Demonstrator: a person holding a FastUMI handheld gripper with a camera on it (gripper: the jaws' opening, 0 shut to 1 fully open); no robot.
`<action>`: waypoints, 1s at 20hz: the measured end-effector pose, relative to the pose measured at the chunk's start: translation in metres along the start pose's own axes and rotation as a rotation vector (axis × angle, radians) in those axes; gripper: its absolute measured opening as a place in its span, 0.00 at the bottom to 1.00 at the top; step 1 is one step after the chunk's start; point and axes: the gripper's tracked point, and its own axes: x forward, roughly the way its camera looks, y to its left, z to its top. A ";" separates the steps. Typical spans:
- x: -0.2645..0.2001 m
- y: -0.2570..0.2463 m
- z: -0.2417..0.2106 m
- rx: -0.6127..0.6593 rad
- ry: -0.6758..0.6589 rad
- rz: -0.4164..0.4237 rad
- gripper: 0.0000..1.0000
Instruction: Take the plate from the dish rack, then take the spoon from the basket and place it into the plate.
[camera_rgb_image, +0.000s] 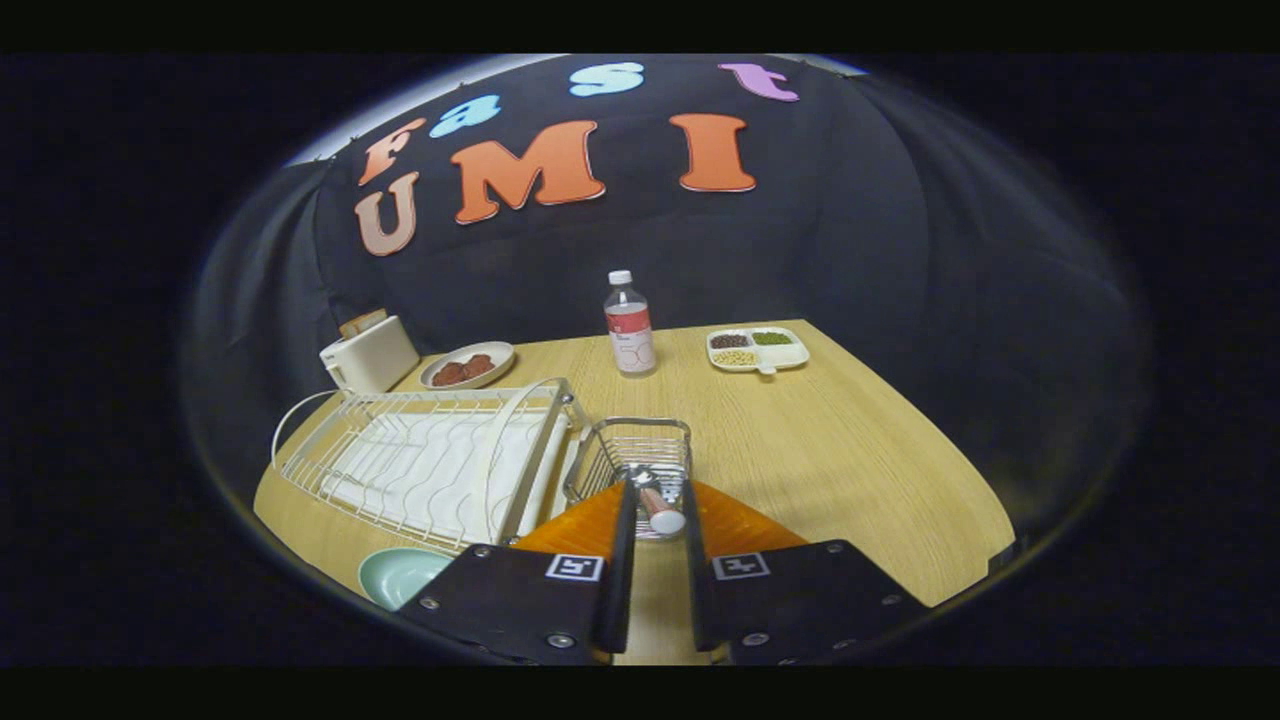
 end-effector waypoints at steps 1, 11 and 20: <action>0.001 0.004 0.000 0.010 0.004 0.017 0.23; -0.008 0.017 0.022 -0.037 0.010 0.062 0.11; -0.071 0.018 0.068 -0.031 -0.057 0.106 0.11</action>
